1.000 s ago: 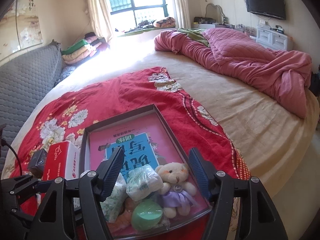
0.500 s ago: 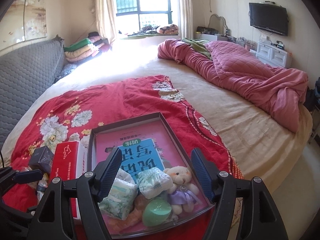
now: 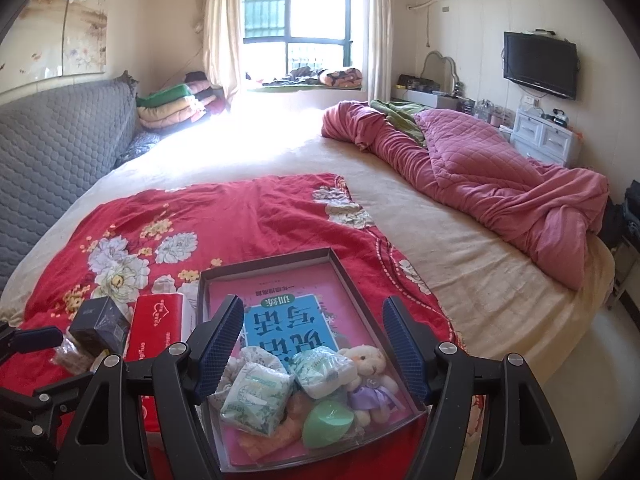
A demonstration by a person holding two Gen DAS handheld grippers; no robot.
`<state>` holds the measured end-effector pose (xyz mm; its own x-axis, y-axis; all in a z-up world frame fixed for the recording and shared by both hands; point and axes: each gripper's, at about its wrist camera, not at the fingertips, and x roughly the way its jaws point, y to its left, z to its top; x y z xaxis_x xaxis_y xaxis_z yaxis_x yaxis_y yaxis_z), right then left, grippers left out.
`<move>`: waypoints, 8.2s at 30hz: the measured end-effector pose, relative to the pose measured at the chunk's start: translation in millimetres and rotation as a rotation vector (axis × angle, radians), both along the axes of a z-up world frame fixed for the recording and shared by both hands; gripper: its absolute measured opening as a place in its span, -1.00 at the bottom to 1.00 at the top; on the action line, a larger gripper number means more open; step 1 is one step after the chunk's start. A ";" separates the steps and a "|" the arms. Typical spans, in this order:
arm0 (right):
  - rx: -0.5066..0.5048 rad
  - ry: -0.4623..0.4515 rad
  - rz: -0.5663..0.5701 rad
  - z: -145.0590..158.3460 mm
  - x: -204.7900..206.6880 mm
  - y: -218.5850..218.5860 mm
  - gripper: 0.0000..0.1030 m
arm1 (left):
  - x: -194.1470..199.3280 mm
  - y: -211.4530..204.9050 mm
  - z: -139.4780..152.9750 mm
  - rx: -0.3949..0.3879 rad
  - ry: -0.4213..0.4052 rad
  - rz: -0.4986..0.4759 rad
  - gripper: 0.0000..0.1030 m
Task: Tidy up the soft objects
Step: 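Move both tools back toward the remaining items on the bedspread, then grasp the clear plastic bag with the left gripper while the right grasps the snack packet, then lift the plastic bag and snack packet and carry them over the pink tray, then lower both items into the tray and open both grippers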
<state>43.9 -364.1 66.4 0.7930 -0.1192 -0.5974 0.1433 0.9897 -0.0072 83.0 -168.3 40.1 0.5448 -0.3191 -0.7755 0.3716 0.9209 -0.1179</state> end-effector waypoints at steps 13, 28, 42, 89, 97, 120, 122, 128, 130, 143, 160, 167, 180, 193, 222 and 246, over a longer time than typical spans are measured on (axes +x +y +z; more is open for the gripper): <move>-0.034 -0.055 0.154 35.3 -12.5 68.3 0.43 | -16.9 58.3 24.9 0.006 -0.060 0.099 0.63; -0.062 -0.071 0.344 53.9 -21.9 154.9 0.43 | -36.7 139.4 35.0 -0.003 -0.081 0.237 0.64; -0.078 -0.039 0.498 43.9 -26.6 218.0 0.44 | -42.6 198.8 20.2 -0.024 -0.049 0.343 0.65; -0.262 0.232 0.714 -163.2 27.4 294.5 0.43 | 65.3 208.6 -133.7 -0.291 0.310 0.326 0.14; -0.274 0.270 0.758 -185.5 40.4 300.5 0.05 | 68.6 214.6 -143.0 -0.347 0.339 0.317 0.07; -0.070 0.309 0.766 -158.3 37.7 273.4 -0.14 | 25.5 240.1 -121.0 -0.356 0.245 0.323 -0.21; -0.051 0.296 0.765 -153.7 37.3 272.3 -0.14 | 19.2 243.8 -114.8 -0.322 0.225 0.336 -0.21; -0.009 0.255 0.746 -139.8 31.7 266.8 -0.14 | 7.6 245.8 -96.1 -0.263 0.171 0.357 -0.21; -0.004 0.232 0.743 -130.1 32.3 263.6 -0.14 | 4.9 244.0 -88.6 -0.256 0.154 0.354 -0.21; 0.034 0.087 0.690 -61.2 13.5 244.1 -0.14 | -15.4 216.9 -34.0 -0.102 -0.002 0.334 -0.21; 0.083 -0.047 0.570 1.8 -7.7 184.7 -0.14 | -25.4 161.1 16.6 -0.046 -0.086 0.262 -0.21; 0.093 -0.092 0.504 20.6 -16.6 150.5 -0.14 | -23.5 132.4 34.5 -0.027 -0.117 0.218 -0.21; 0.109 -0.131 0.378 42.1 -23.7 86.9 -0.14 | -17.0 70.8 59.8 -0.011 -0.152 0.114 -0.21; 0.082 -0.163 0.251 59.2 -29.6 26.1 -0.14 | -0.9 -14.6 63.7 -0.002 -0.154 -0.035 -0.21; 0.124 -0.046 0.079 -6.5 -15.4 -53.3 -0.14 | 53.0 -99.6 -31.6 0.066 0.035 -0.111 -0.21; 0.078 0.157 0.030 -93.7 19.5 -79.5 -0.14 | 78.4 -120.0 -85.0 0.102 0.123 -0.117 -0.21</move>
